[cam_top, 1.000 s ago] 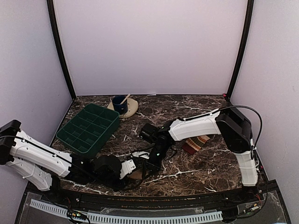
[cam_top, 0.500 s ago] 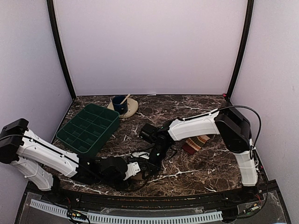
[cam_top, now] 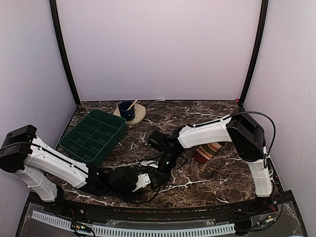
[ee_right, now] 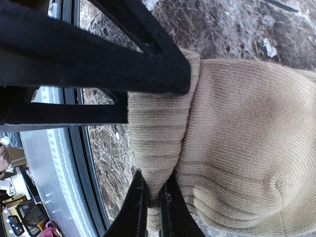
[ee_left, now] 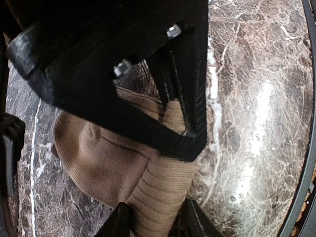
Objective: Roll the socks
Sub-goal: Roll the sock at the center of the board.
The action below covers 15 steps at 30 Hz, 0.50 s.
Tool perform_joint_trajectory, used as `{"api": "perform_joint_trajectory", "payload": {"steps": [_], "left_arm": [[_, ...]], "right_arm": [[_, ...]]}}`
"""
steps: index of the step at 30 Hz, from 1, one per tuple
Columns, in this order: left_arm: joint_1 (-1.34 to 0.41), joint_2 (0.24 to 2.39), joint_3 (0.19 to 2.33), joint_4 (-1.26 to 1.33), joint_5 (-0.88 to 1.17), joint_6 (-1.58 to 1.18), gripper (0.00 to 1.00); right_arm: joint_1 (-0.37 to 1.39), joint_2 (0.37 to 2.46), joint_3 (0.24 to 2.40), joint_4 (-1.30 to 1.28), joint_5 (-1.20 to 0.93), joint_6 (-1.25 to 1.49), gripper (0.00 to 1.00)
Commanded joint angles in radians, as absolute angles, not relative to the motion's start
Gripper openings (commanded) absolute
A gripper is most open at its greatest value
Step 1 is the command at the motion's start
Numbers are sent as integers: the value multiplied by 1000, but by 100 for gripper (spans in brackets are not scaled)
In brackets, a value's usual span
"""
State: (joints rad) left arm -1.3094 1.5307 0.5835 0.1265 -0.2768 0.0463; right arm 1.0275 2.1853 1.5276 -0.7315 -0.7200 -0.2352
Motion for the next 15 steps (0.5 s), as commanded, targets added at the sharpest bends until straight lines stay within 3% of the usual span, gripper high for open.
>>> {"api": "perform_joint_trajectory", "payload": {"steps": [1,5,10,15], "left_arm": [[-1294,1547,603,126,-252,58,38],[-1285,1548,604,127,-233,58,28],[-1275,1550,609,115,-198,58,1],[-1275,1552,622,74,-156,47,0]], "right_arm": [[1020,2206,1543,-754,-736,-253,0],[1019,2210,1544,-756,-737,-253,0],[1017,2211,1542,-755,-734,-253,0],[1013,2208,1536,-749,-728,-250,0]]}}
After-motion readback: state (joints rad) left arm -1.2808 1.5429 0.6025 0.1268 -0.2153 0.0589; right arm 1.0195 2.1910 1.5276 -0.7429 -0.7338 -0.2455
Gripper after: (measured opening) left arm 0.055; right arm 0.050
